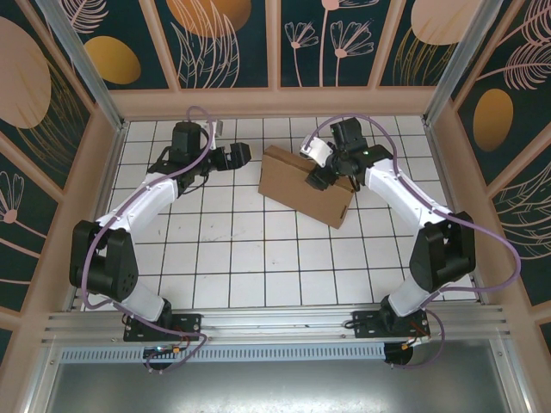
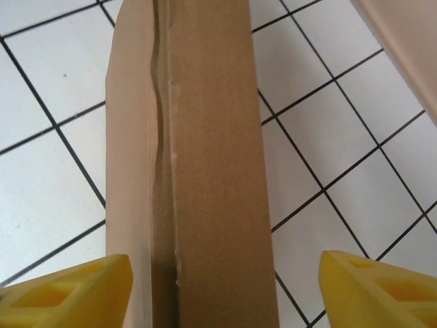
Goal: Fold the paper box
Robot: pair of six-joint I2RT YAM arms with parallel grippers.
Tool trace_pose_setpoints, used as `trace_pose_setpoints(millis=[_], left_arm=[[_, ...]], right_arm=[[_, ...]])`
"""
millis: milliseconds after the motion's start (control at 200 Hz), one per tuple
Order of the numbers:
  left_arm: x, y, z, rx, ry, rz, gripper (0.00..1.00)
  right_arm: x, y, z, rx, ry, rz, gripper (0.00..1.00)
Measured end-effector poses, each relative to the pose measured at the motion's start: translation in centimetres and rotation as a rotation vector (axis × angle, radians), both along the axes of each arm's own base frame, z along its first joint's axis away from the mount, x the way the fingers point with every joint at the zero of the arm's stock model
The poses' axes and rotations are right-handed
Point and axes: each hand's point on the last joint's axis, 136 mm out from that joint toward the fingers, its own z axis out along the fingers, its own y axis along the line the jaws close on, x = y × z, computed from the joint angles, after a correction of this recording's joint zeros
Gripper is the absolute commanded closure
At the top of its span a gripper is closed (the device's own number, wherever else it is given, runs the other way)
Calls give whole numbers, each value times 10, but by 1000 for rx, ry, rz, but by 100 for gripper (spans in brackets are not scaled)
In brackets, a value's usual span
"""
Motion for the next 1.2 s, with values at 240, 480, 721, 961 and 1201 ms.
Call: trace_pose_setpoints(millis=[240,480,721,961,1201], left_arm=[[0,1,-3,-1,0,2,1],[6,-4,-2,-63,8,9,1],[5,-8,-27,-86,82,15,3],[-2,1,-51,-48,127,57,1],[-5,41,-50,-75,139,187,1]], right_arm=[[-11,6,-6,33,59,29,29],[-41,13,-30,41,187,74,30],[-70,35,-50,29,253,110,25],[-75,70,-52,-34,141,82,25],[-46,76,-68,-119,-8,-103,19]])
